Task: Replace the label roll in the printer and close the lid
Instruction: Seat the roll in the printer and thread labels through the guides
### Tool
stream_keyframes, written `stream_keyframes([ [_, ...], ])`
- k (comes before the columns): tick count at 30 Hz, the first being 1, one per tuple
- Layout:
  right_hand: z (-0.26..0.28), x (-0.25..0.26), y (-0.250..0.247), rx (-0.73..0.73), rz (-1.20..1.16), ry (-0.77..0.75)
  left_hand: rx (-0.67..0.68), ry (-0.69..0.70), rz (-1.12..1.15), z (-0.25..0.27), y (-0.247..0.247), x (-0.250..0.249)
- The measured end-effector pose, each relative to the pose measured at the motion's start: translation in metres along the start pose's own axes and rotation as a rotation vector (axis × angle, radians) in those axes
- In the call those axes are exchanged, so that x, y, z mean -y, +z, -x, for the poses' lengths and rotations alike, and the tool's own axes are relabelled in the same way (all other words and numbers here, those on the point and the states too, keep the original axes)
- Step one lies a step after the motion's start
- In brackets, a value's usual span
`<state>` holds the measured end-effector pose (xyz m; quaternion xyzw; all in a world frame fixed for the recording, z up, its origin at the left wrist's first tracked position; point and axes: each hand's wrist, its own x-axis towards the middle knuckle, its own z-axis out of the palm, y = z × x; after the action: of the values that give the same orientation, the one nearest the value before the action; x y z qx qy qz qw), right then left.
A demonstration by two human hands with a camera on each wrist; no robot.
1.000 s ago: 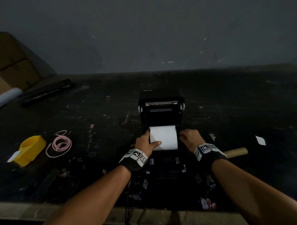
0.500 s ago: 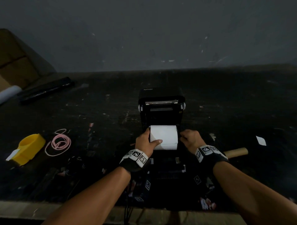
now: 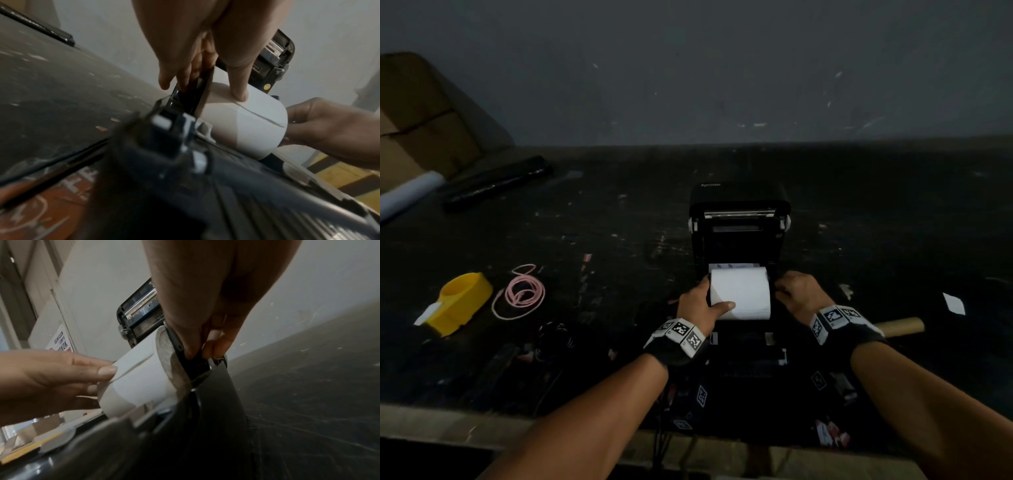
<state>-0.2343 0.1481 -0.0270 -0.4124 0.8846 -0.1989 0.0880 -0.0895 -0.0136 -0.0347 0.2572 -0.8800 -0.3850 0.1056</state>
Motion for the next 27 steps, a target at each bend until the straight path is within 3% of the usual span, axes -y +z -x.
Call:
stream_keyframes([
  [9, 0.004, 0.009, -0.004, 0.002, -0.009, 0.058, 0.039, -0.022, -0.046, -0.005, 0.001, 0.005],
  [13, 0.002, 0.012, -0.002, 0.007, -0.027, 0.063, 0.034, -0.076, -0.242, -0.007, 0.002, 0.007],
  [24, 0.002, 0.017, -0.002, 0.025, 0.001, 0.079, 0.064, 0.004, -0.090, -0.005, -0.006, 0.005],
  [27, 0.007, 0.023, -0.011, -0.049, -0.112, 0.149, 0.068, 0.006, -0.097, -0.004, -0.005, 0.005],
])
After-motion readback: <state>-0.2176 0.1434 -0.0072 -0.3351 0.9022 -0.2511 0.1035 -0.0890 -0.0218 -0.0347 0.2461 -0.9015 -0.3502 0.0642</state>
